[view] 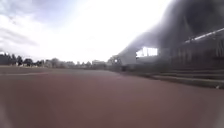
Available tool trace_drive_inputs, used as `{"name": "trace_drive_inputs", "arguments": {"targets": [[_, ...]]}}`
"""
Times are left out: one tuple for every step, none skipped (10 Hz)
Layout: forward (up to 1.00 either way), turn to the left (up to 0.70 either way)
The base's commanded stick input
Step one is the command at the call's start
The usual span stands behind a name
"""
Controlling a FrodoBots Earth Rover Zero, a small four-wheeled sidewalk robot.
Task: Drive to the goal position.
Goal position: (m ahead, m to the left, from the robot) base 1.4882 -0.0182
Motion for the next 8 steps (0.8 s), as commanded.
{"name": "trace_drive_inputs", "arguments": {"targets": [[0.70,0.00],[0.70,0.00],[0.70,0.00],[0.70,0.00],[0.70,0.00],[0.70,0.00],[0.70,0.00],[0.70,0.00]]}}
